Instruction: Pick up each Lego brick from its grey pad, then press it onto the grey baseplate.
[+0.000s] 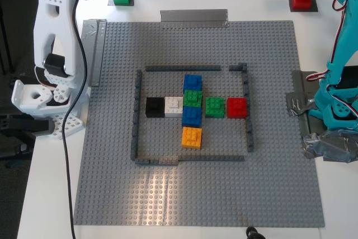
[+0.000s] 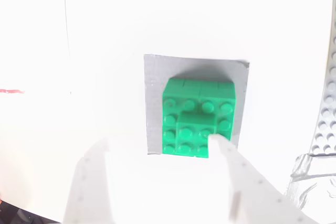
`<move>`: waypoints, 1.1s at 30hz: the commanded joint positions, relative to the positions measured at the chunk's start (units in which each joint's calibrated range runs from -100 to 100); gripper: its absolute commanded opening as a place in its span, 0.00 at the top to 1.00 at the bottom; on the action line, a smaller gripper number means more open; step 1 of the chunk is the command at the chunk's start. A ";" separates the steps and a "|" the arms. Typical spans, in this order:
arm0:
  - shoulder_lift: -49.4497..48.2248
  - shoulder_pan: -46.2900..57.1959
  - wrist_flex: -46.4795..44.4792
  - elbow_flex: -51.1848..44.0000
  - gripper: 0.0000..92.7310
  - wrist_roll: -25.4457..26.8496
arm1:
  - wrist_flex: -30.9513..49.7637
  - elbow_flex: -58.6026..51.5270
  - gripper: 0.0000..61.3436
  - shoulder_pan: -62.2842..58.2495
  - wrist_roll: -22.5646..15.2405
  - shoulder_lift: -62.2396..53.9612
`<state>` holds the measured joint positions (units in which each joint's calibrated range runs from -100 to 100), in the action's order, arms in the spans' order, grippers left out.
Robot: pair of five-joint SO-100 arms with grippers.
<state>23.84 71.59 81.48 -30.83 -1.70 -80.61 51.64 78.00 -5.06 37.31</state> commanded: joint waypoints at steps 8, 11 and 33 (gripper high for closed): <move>0.28 0.77 -0.27 -2.17 0.82 0.75 | -3.36 1.76 0.61 0.89 0.15 -2.89; 2.60 1.50 -0.36 -2.62 0.83 0.75 | -4.17 2.13 0.60 1.04 0.20 -4.09; 4.57 2.66 -2.39 -2.35 0.83 0.60 | -2.46 -0.40 0.62 1.47 0.59 -3.49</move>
<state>28.74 74.03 80.70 -31.02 -1.18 -83.27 50.68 79.09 -4.57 37.56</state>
